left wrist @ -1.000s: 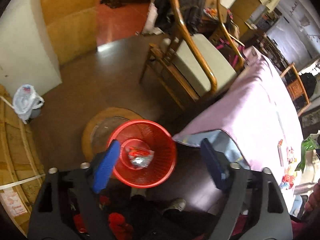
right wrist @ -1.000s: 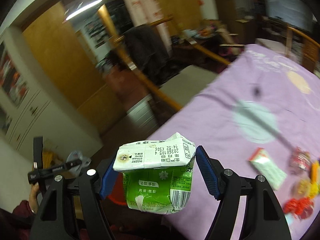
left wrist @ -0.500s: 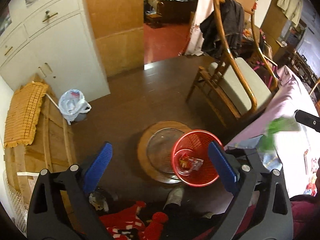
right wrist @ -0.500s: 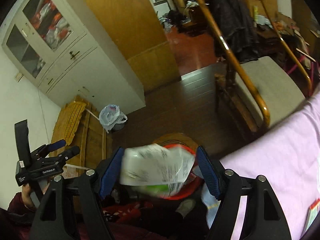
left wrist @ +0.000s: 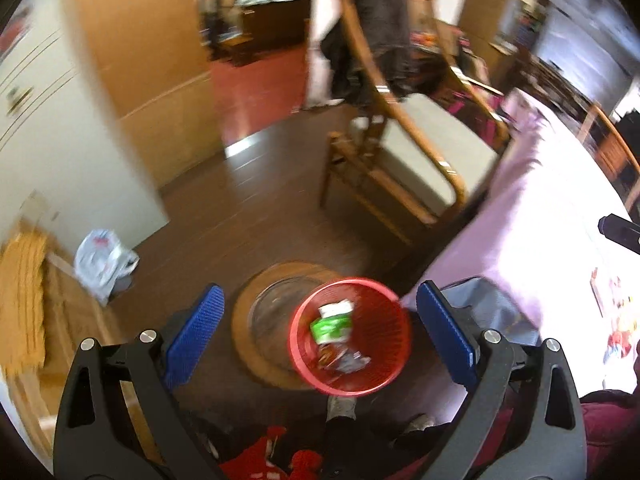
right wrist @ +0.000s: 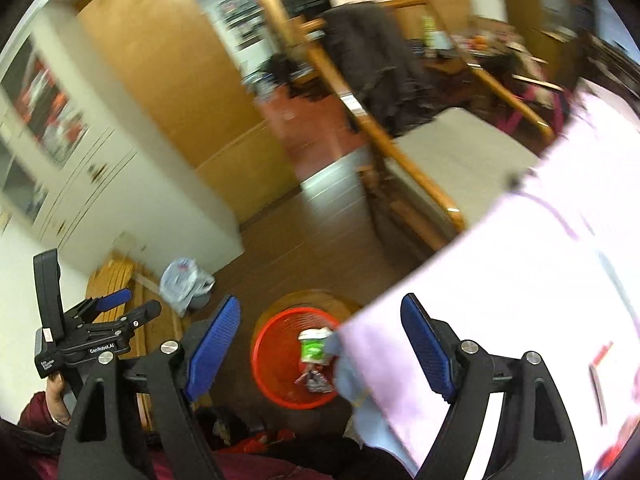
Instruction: Collect trash
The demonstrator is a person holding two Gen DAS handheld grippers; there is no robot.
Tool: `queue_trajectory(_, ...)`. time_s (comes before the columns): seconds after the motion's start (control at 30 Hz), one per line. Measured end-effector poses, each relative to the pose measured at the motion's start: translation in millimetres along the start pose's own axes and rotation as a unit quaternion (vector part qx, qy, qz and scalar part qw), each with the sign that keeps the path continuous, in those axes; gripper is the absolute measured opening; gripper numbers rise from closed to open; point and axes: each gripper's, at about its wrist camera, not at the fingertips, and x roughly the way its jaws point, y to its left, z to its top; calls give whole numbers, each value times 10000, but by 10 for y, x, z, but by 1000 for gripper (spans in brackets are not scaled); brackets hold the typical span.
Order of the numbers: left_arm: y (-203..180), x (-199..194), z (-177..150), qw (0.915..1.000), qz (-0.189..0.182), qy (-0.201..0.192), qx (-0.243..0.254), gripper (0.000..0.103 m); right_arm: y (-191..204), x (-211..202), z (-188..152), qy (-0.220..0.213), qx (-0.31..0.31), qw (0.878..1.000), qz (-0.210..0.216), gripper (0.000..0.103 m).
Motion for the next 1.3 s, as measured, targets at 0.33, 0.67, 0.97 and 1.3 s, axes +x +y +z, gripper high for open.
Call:
queue_trajectory(0.33,-1501,411,425,9712,-1300,116,1995,93,-939,-968,-796,-967,1646,9730,-1300,84)
queue_trajectory(0.67,-3625,467,48,9048,-2273,303,3588,93,-2137,-2166,-2177,-1870,3738,8832,-2125,86)
queue_trajectory(0.97,-5077,687,-341,8751,-2484,426,4131,94,-2710,-2792,-2725,-1918,3960,8497,-2904,86)
queue_trajectory(1.3,-5712,1171,-778,8644,-1589,350,4757,94,-3021,-3150,-3336,-1920,4645,8031,-3200,86)
